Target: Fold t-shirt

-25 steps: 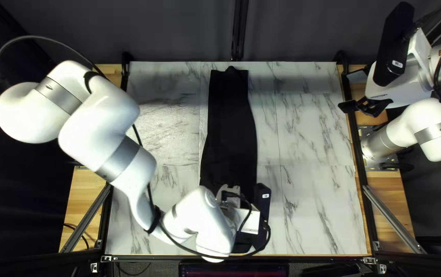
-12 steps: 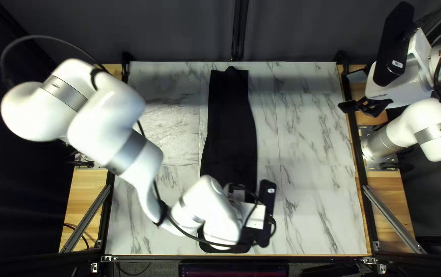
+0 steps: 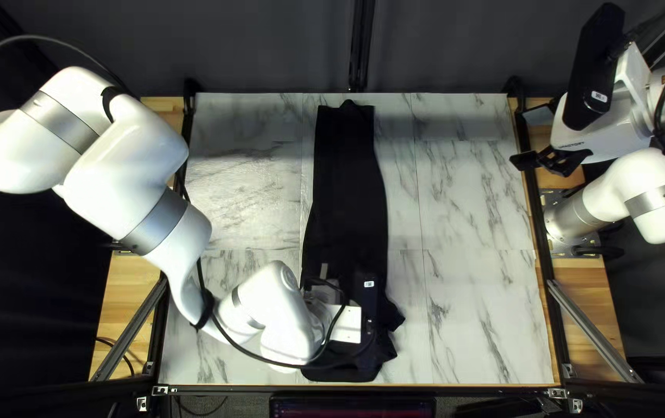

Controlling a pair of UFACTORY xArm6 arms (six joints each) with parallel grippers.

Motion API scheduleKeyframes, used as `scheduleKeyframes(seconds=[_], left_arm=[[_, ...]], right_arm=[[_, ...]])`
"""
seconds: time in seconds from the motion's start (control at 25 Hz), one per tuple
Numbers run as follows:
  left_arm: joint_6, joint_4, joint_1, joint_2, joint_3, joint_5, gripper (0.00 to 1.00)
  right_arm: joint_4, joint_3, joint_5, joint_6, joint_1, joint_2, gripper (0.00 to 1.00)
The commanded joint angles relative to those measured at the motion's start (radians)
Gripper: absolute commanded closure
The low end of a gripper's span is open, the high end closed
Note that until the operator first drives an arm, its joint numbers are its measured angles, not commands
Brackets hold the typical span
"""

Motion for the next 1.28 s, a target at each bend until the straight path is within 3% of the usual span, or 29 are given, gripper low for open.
scheduleKeyframes(seconds=[0.04, 0.2, 0.24, 0.32, 0.56, 0.68, 1.0, 1.28], left_arm=[[0.002, -0.004, -0.001, -0.003, 0.005, -0.005, 0.0], [0.137, -0.011, 0.029, 0.005, 0.02, -0.058, 0.0], [0.244, -0.045, 0.049, 0.008, 0.027, -0.087, 0.0], [0.332, -0.081, 0.062, 0.013, 0.025, -0.096, 0.0], [0.323, -0.078, 0.061, 0.009, 0.031, -0.099, 0.0], [0.255, 0.003, 0.036, 0.036, 0.016, -0.093, 0.0], [0.458, 0.048, 0.063, 0.063, -0.005, -0.105, 0.0], [0.525, 0.035, 0.079, 0.069, 0.023, -0.133, 0.0]], right_arm=[[0.0, 0.0, 0.0, 0.0, 0.0, 0.0, 0.0], [0.0, 0.0, 0.0, 0.0, 0.0, 0.0, 0.0], [0.0, 0.0, 0.0, 0.0, 0.0, 0.0, 0.0], [0.0, 0.0, 0.0, 0.0, 0.0, 0.0, 0.0], [0.0, 0.0, 0.0, 0.0, 0.0, 0.0, 0.0], [0.0, 0.0, 0.0, 0.0, 0.0, 0.0, 0.0], [0.0, 0.0, 0.0, 0.0, 0.0, 0.0, 0.0], [0.0, 0.0, 0.0, 0.0, 0.0, 0.0, 0.0]])
